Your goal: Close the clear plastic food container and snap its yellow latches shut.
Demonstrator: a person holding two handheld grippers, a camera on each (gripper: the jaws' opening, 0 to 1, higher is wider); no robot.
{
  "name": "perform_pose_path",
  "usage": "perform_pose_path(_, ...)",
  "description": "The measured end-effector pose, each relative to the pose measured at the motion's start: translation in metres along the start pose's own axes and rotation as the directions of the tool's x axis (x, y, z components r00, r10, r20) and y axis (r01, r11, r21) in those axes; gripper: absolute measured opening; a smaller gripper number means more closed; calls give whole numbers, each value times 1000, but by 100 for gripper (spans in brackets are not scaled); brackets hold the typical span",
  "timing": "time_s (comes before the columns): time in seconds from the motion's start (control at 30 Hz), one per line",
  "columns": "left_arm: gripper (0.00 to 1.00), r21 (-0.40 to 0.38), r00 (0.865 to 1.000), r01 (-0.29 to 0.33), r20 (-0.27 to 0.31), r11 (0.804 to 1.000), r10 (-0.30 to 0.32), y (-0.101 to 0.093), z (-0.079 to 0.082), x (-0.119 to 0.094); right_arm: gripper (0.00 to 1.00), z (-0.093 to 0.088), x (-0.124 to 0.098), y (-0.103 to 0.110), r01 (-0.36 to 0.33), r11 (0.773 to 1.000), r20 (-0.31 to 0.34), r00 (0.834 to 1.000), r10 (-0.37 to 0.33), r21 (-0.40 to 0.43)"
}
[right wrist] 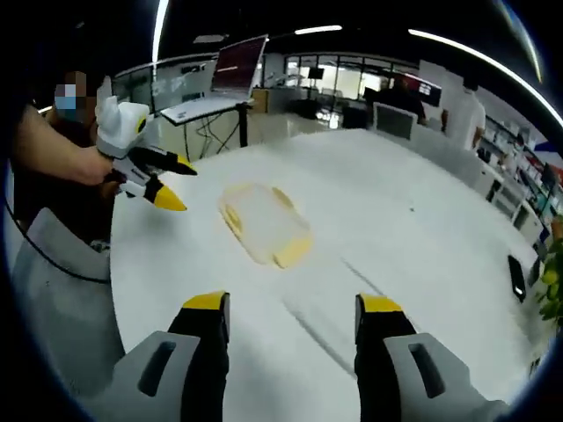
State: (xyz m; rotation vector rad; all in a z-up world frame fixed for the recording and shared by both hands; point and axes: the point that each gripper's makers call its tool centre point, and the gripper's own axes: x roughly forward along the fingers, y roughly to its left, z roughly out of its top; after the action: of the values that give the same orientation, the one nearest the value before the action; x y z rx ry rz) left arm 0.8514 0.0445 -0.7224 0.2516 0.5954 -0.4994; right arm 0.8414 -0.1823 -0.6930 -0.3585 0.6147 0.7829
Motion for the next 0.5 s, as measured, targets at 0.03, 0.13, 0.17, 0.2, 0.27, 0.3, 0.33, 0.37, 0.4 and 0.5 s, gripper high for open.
perform_pose_path(0.03,49,7,1000,8,-3,1000,-8,1,0,2,54,2,2,1,-11,1000,-1,1000,11,-8)
perform_pose_path(0.13,49,40,1000,27,-16,999,-26,3,-1,7,54,7,10,4,-46,998,-9,999,45,-41)
perform_pose_path(0.17,49,57,999,34,-22,998,-33,4,-1,8,53,9,14,7,-65,996,-15,998,64,-67)
perform_pose_path(0.2,49,92,999,44,-32,995,-41,5,-1,9,52,10,16,9,-81,992,-18,997,80,-96)
perform_pose_path(0.27,49,153,998,57,-35,987,-52,7,1,12,48,13,21,13,-112,982,-29,994,109,-150)
perform_pose_path(0.3,49,178,998,63,-39,982,-57,8,2,13,48,17,25,15,-126,976,-28,992,123,-179)
perform_pose_path(0.33,49,205,997,72,-44,976,-64,9,4,15,48,18,27,16,-136,972,-29,991,133,-192)
perform_pose_path(0.37,48,215,996,79,-44,973,-71,9,5,16,48,21,30,17,-149,967,-34,989,145,-208)
perform_pose_path(0.4,48,229,996,87,-46,969,-78,11,7,18,48,22,32,17,-156,965,-35,988,152,-212)
perform_pose_path(0.5,48,268,993,109,-60,957,-97,16,9,24,51,28,41,17,-178,958,-40,984,174,-225)
